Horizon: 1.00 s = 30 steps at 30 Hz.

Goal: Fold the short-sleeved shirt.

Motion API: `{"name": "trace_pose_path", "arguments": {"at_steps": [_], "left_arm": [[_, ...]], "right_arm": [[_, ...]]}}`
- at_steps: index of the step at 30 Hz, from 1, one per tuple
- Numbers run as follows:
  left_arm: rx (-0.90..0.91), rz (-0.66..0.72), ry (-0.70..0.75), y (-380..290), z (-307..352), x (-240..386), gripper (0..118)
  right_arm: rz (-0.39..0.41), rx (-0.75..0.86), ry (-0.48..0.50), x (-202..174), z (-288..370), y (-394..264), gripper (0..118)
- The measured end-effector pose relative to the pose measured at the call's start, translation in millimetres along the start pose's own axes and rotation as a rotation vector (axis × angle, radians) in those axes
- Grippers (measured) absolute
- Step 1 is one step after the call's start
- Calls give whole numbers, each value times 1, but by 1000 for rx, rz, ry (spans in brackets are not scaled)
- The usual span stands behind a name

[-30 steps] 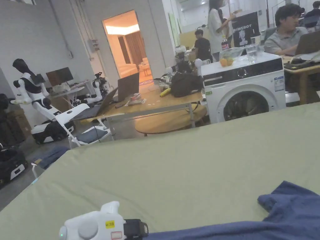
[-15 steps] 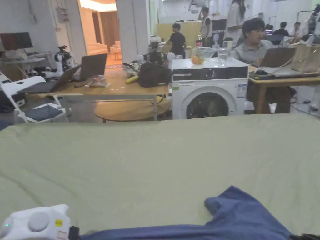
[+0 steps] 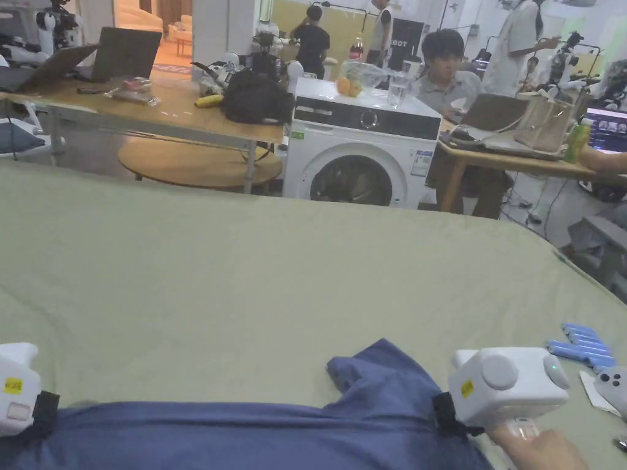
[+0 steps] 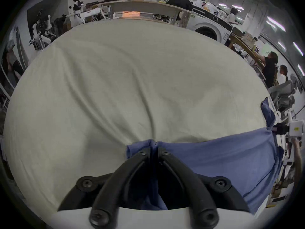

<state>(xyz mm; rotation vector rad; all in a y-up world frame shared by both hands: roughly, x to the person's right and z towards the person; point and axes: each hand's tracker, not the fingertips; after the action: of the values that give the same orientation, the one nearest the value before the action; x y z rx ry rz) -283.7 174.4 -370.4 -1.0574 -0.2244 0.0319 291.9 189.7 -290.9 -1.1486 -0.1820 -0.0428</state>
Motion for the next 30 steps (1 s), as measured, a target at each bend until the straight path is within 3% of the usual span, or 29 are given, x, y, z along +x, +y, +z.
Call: {"name": "trace_pose_path", "arguments": {"at_steps": [4, 7, 9, 12, 15, 23, 27, 28, 29, 30], "left_arm": [[9, -16, 16, -1, 0, 1, 1], [111, -11, -24, -10, 18, -7, 0], [246, -25, -79, -13, 53, -9, 0], [326, -123, -135, -31, 115, -6, 0], [376, -97, -180, -72, 164, -14, 0], [277, -23, -233, -173, 169, -44, 0], [230, -25, -222, -200, 141, -46, 0], [230, -24, -224, -207, 138, -45, 12], [229, -20, -222, -212, 133, -46, 33], [218, -9, -224, -212, 130, -49, 53]], "right_arm": [[-15, 49, -23, -8, -6, -14, 0], [36, 190, -41, -9, 26, -25, 0], [12, 252, 61, -3, 60, -35, 0], [2, 377, 112, 7, 116, -66, 0], [-40, 470, 164, 15, 160, -117, 0], [-135, 393, 193, 29, 156, -253, 0], [-118, 362, 165, 19, 129, -275, 0], [-117, 366, 166, 18, 125, -279, 5], [-115, 368, 160, 16, 122, -280, 17], [-115, 374, 153, 16, 121, -281, 42]]}}
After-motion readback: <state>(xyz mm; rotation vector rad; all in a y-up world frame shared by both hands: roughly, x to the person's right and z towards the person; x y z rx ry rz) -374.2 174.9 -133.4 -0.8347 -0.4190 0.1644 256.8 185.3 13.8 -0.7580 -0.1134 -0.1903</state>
